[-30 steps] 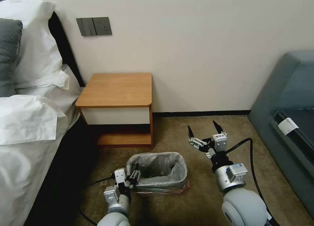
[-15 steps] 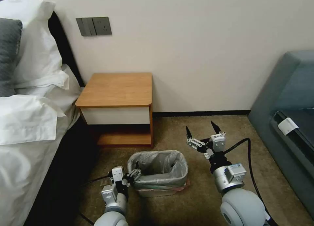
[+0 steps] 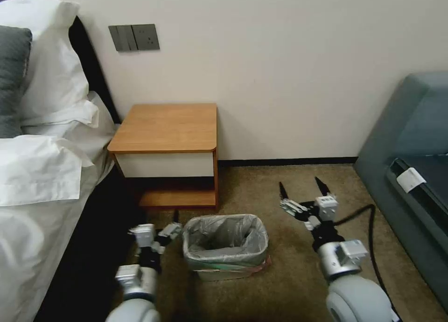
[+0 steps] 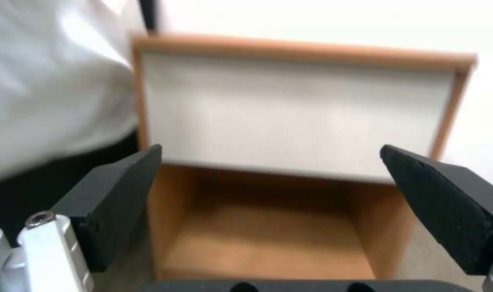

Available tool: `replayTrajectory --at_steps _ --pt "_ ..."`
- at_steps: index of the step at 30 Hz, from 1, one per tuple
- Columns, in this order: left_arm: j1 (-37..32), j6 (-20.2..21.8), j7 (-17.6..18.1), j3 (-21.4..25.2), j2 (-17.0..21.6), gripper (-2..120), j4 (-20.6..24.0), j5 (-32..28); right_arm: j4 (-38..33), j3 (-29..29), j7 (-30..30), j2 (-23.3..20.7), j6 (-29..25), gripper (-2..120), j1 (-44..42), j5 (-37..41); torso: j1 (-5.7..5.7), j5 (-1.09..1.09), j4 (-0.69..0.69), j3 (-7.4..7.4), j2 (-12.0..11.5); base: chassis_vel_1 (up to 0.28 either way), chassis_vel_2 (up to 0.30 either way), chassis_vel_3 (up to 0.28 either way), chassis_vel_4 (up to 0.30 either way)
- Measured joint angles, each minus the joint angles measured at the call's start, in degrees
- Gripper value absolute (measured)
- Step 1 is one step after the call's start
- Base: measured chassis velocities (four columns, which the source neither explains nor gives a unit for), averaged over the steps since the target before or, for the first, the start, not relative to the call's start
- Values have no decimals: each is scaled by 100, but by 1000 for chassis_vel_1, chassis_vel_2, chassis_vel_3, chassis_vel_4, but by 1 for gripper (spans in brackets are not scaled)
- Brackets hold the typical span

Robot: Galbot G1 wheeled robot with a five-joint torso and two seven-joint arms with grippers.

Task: Pick up the garbage bag from the table and place it over the trash can.

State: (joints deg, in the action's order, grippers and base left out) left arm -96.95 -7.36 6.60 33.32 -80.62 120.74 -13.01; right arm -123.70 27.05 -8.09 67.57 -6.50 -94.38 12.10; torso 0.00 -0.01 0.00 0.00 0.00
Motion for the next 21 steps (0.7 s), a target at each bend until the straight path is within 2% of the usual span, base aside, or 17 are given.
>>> replayTrajectory --at_steps 2,3,5,11,16,21 --pt "-190 -6 -142 58 -51 100 290 -7 14 194 150 110 -198 100 -223 127 0 2 -1 0 0 0 0 0 0" --pt "-190 -6 -142 58 -51 100 290 -7 14 194 150 110 -198 100 -223 127 0 2 -1 0 0 0 0 0 0" --pt "-477 -183 -273 96 -125 100 500 211 -26 351 258 263 -316 100 -447 196 0 1 0 0 0 0 0 0 0" --pt "-1140 -280 -555 170 -270 100 1056 282 -200 592 533 623 -308 100 -704 239 0 1 0 0 0 0 0 0 0" --pt "-1237 -165 -616 182 -297 100 1160 195 -191 594 536 733 -141 100 -523 264 0 1 1 0 0 0 0 0 0" --pt "-1122 89 -462 109 -365 100 1115 314 -109 561 444 772 -7 100 -307 267 0 0 0 0 0 0 0 0 0"
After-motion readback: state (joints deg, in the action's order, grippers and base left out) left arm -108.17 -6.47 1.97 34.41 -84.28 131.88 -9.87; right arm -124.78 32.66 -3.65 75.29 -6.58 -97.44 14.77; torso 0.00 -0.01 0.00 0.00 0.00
